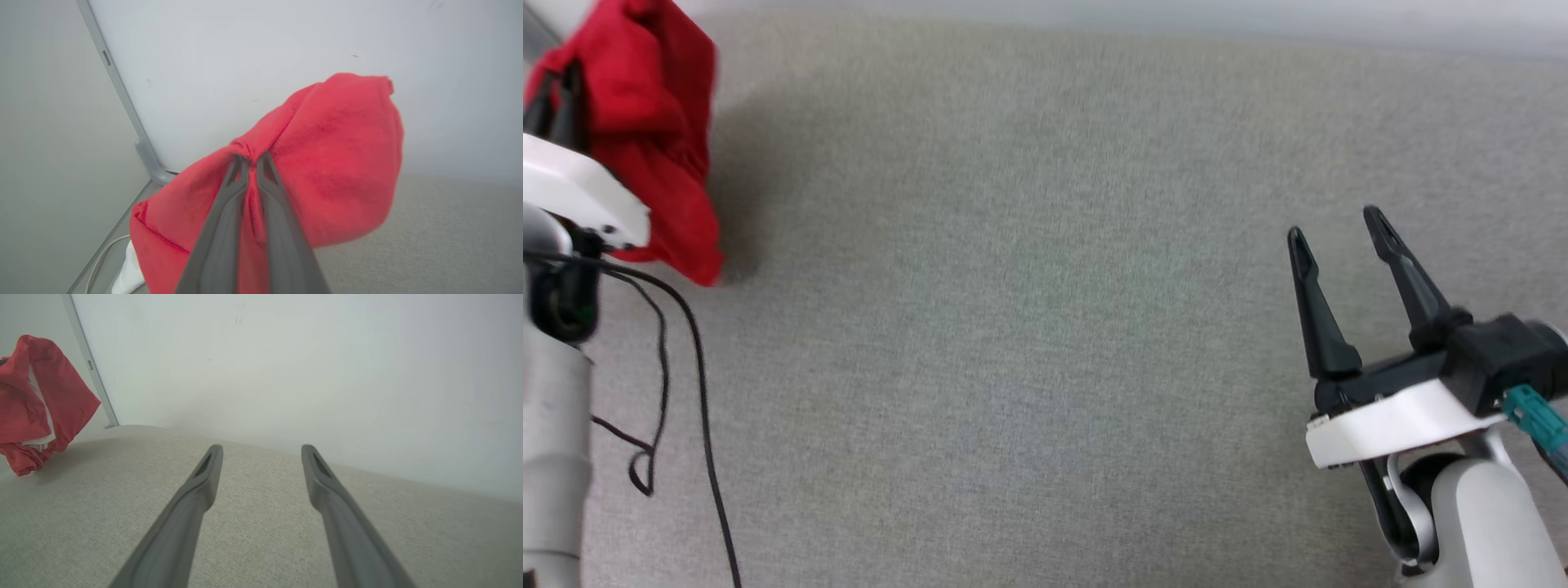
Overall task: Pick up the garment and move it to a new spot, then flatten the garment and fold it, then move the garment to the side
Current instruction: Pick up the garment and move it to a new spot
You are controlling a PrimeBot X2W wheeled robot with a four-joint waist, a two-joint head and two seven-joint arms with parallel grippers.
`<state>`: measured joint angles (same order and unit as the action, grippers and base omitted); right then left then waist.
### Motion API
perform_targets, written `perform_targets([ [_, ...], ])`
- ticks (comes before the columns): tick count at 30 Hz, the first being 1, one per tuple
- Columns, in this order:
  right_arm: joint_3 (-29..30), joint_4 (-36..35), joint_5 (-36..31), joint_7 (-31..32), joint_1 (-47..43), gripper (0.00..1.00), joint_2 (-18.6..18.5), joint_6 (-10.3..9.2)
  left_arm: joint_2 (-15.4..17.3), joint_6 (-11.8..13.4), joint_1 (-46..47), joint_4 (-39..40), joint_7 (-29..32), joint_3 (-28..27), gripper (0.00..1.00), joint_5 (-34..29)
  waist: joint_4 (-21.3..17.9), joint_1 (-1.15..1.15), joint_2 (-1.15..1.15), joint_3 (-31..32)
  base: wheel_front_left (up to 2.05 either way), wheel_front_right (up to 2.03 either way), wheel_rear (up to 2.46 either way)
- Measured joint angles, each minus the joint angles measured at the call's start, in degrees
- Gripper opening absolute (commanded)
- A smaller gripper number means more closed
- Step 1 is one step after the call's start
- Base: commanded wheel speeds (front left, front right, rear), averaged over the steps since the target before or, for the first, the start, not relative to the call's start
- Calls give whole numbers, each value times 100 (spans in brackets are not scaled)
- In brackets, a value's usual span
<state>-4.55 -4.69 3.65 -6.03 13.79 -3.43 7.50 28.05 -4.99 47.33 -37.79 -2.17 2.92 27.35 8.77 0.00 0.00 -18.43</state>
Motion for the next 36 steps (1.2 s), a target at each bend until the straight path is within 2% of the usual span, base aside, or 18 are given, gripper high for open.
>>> perform_targets([
  [6,160,105,114,18,-420,100,33,1,-392,101,-633,537,-297,264,0,-91,-182,-1,0,691,0,0,0],
  [12,154,109,232,62,-598,100,44,1,-616,201,-1127,1171,-250,425,0,-91,-534,-1,0,992,0,0,0],
  [21,222,38,398,137,-802,100,46,0,-1125,296,-2070,2661,134,1122,0,-172,-1470,-1,0,1183,0,0,0],
  [28,215,-38,502,138,-823,100,45,0,-1511,46,-2335,3053,470,2058,0,-318,-1968,-1,0,956,0,0,0],
  [32,189,-12,606,44,-769,100,46,0,-1742,-64,-2413,3028,592,2643,0,-394,-2159,0,0,686,0,0,0],
  [33,189,-12,606,44,-769,100,46,0,-1742,-64,-2413,3028,592,2643,0,-394,-2159,0,0,686,0,0,0],
  [36,111,67,700,-59,-667,100,47,0,-1897,-157,-2501,2856,711,3216,0,-456,-2335,1,0,421,0,0,0],
])
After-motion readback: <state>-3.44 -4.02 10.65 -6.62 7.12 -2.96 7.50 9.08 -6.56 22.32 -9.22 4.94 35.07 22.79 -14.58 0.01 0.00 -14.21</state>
